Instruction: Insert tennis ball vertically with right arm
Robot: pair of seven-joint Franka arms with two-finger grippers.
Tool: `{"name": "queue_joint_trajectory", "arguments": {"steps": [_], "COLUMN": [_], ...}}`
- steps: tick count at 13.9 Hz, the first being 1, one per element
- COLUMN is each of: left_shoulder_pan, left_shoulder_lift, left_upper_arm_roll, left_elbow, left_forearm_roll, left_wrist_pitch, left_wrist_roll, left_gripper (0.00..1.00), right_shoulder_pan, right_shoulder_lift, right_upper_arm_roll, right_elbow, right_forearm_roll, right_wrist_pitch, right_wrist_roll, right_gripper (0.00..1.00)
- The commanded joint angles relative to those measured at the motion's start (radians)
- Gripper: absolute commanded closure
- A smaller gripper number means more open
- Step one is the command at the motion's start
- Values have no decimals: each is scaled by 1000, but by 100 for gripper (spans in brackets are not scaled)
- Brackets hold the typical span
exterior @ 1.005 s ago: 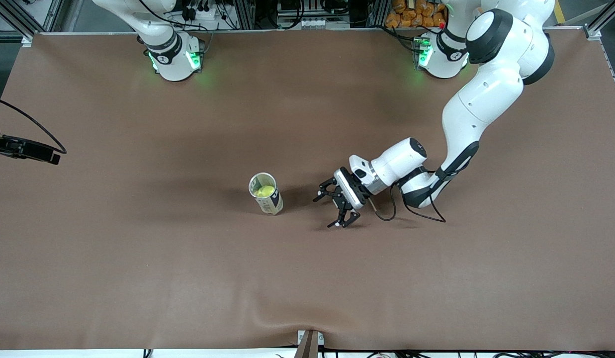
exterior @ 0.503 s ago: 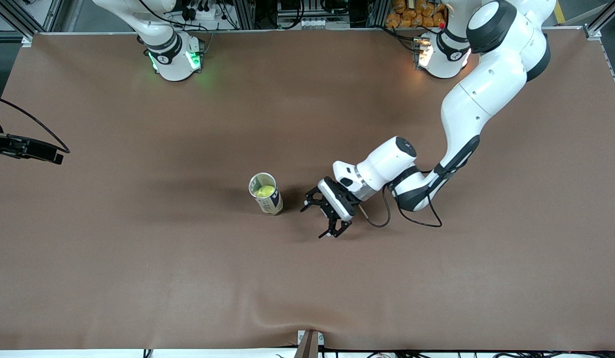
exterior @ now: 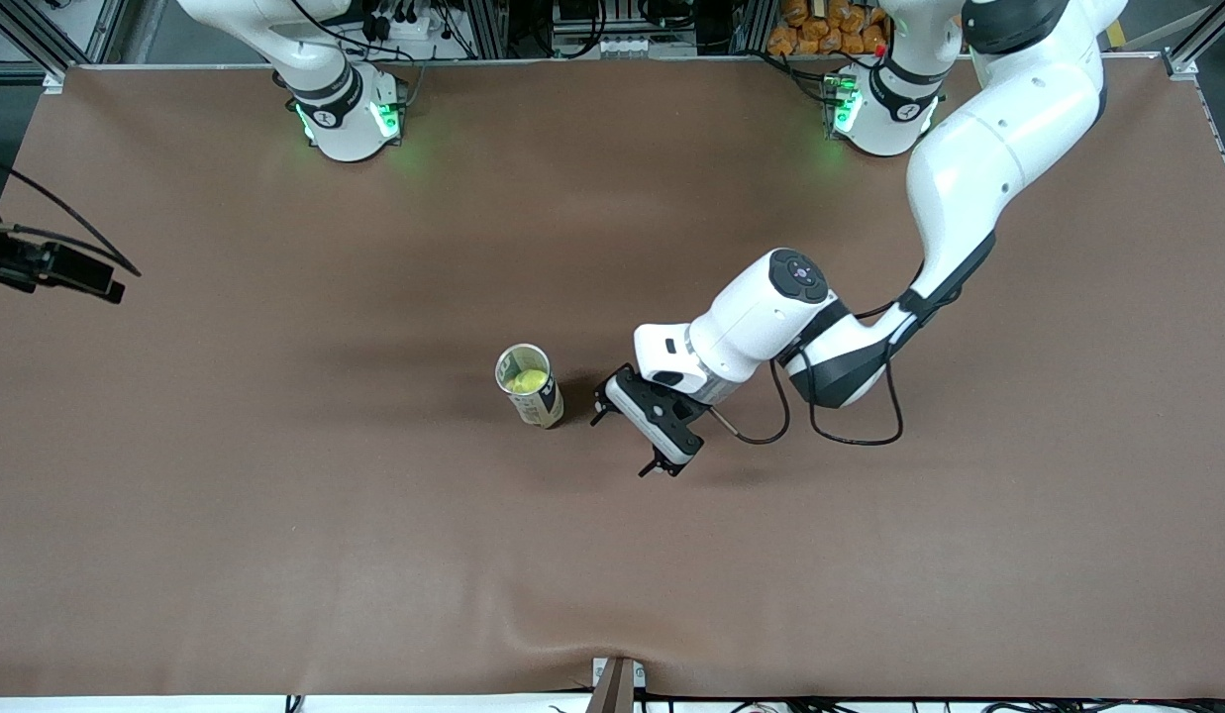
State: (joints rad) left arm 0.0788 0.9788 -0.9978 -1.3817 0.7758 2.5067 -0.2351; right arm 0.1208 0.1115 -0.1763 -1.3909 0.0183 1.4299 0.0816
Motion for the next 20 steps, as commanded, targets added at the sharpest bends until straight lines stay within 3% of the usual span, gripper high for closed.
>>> {"name": "queue_joint_trajectory", "arguments": {"steps": [1, 3, 6, 9, 14, 20], "left_shoulder_pan": [12, 24, 65, 116, 298, 427], "left_shoulder_lift": [-26, -83, -192, -334, -547, -605], "left_upper_arm_roll": [-62, -64, -64, -58, -56, -58], "left_elbow": [75, 85, 87, 98, 89, 84], "left_forearm_roll": [-30, -76, -139, -220, -305, -334], "left_wrist_pitch": [-217, -325, -501, -671, -885, -1011], "left_wrist_roll": [-20, -21, -35, -64, -92, -147], "left_gripper": [0, 0, 0, 0, 0, 0], "right_shoulder_pan": [22, 23, 20, 19, -12, 5], "right_shoulder_lift": [-120, -209, -210, -210, -204, -202], "right_upper_arm_roll": [-29, -31, -32, -35, -57, -48], "right_elbow": [-103, -209, -205, -198, -156, -152], "right_forearm_roll": [8, 6, 5, -11, -9, -20], "right_wrist_pitch": [9, 30, 62, 95, 93, 80], "right_wrist_roll": [0, -5, -23, -190, -195, -192], "right_gripper": [0, 0, 0, 0, 0, 0]}}
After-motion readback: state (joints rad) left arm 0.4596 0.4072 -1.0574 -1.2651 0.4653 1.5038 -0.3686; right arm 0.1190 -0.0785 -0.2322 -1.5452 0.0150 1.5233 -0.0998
